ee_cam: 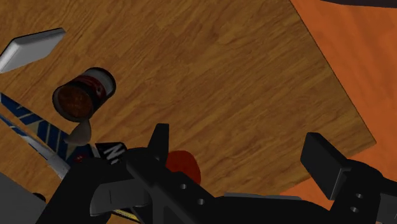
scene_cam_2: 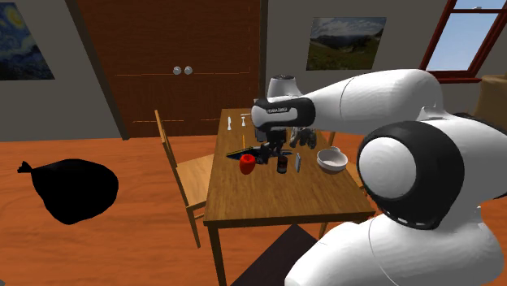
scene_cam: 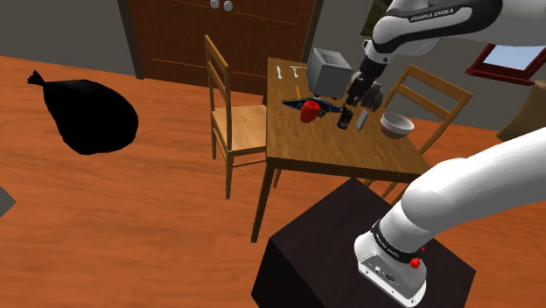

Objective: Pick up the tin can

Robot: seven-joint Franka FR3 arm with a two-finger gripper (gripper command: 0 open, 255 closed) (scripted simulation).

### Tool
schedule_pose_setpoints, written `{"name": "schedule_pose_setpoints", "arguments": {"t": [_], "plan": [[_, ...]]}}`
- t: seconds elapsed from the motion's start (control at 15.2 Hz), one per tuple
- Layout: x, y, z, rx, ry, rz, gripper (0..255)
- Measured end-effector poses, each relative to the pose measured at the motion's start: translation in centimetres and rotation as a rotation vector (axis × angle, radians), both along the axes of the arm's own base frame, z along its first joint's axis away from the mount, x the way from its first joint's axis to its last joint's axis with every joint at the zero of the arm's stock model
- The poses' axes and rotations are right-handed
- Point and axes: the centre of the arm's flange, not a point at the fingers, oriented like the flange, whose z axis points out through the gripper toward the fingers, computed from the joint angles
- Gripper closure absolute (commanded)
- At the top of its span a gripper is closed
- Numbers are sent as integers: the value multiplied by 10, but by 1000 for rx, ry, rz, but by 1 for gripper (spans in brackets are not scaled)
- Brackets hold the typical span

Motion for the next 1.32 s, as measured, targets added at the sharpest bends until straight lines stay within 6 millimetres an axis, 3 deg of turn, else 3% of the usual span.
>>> {"name": "schedule_pose_setpoints", "arguments": {"t": [0.99, 1.19, 1.32], "plan": [[53, -157, -107, -18, 1, -12, 0], [58, -180, -125, -19, 1, -13, 0], [60, -184, -136, -19, 1, -13, 0]]}}
